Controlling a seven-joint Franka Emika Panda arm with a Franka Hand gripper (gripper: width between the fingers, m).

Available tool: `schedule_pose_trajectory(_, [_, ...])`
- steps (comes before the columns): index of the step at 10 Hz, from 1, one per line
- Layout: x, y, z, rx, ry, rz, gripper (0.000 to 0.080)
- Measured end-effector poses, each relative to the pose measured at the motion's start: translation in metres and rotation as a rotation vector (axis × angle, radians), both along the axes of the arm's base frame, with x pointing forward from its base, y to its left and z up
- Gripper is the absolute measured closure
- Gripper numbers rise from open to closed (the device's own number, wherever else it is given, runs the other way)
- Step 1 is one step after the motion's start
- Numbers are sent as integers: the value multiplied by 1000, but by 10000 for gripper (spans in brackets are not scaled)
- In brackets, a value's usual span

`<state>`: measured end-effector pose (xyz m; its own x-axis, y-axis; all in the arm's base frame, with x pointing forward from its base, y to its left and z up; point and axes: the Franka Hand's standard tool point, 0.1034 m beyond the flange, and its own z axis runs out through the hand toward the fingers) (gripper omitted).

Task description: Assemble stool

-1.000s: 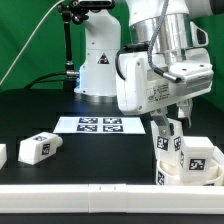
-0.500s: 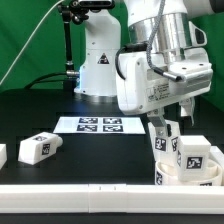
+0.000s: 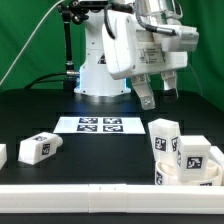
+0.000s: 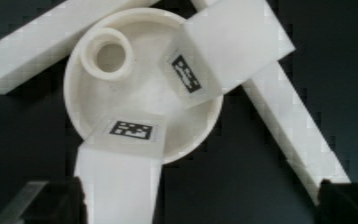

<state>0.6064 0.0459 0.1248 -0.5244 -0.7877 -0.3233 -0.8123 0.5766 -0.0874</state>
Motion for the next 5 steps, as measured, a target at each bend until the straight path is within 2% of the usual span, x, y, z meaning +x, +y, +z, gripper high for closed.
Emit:
schedule_pose_trajectory(4, [-3,1,-4,-12,5,55,150])
schedule_pose_trajectory(5, [-10,-11,-9,-42,7,222,150])
